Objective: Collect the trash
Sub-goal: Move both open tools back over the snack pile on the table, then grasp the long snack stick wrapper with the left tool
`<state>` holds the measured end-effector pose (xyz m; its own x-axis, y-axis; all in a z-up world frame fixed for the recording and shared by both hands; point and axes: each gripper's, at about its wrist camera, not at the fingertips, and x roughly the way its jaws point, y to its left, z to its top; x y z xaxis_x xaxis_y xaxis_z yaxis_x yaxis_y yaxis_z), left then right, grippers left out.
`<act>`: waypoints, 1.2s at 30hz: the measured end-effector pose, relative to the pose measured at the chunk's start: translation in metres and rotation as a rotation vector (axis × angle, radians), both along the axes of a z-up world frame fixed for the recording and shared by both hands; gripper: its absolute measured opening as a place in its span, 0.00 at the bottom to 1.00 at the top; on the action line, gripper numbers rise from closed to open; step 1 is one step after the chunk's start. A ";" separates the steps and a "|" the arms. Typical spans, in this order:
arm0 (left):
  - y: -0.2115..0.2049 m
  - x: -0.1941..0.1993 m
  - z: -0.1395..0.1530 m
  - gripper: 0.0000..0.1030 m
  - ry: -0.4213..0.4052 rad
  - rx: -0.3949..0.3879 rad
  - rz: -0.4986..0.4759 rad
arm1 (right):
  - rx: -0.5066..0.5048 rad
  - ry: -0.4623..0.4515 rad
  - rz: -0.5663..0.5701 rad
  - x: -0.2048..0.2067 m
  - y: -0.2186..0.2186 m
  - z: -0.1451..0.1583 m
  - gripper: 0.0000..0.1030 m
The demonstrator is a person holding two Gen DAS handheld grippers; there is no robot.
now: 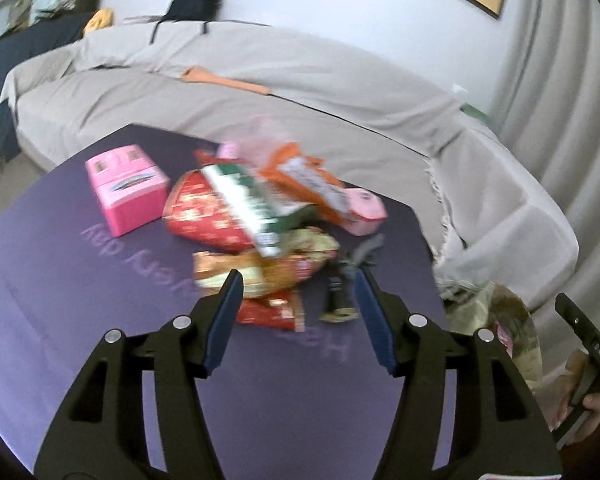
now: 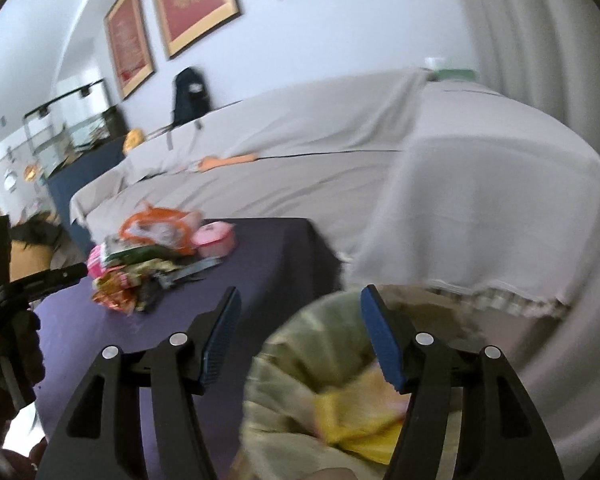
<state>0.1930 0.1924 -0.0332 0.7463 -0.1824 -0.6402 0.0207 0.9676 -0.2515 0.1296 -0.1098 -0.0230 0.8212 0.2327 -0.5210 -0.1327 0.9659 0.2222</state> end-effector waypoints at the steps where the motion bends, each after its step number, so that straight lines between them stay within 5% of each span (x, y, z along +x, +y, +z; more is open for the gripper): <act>1: 0.010 -0.001 -0.002 0.53 0.001 -0.006 0.006 | -0.006 -0.001 0.021 0.002 0.011 0.001 0.58; 12: 0.048 -0.003 -0.027 0.54 0.023 -0.079 -0.044 | -0.019 0.059 0.155 0.032 0.093 -0.015 0.71; 22: 0.018 0.047 -0.030 0.53 0.044 0.027 -0.151 | -0.134 0.192 0.212 0.045 0.136 -0.043 0.71; 25: 0.010 0.058 -0.037 0.37 0.079 0.055 -0.176 | -0.125 0.217 0.233 0.046 0.140 -0.049 0.71; 36: 0.027 -0.002 -0.025 0.32 0.096 0.013 -0.177 | -0.136 0.215 0.189 0.050 0.144 -0.047 0.71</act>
<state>0.1908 0.2198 -0.0580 0.6390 -0.2966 -0.7098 0.1676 0.9542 -0.2479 0.1798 0.0338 -0.0698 0.6380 0.2865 -0.7147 -0.2764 0.9516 0.1347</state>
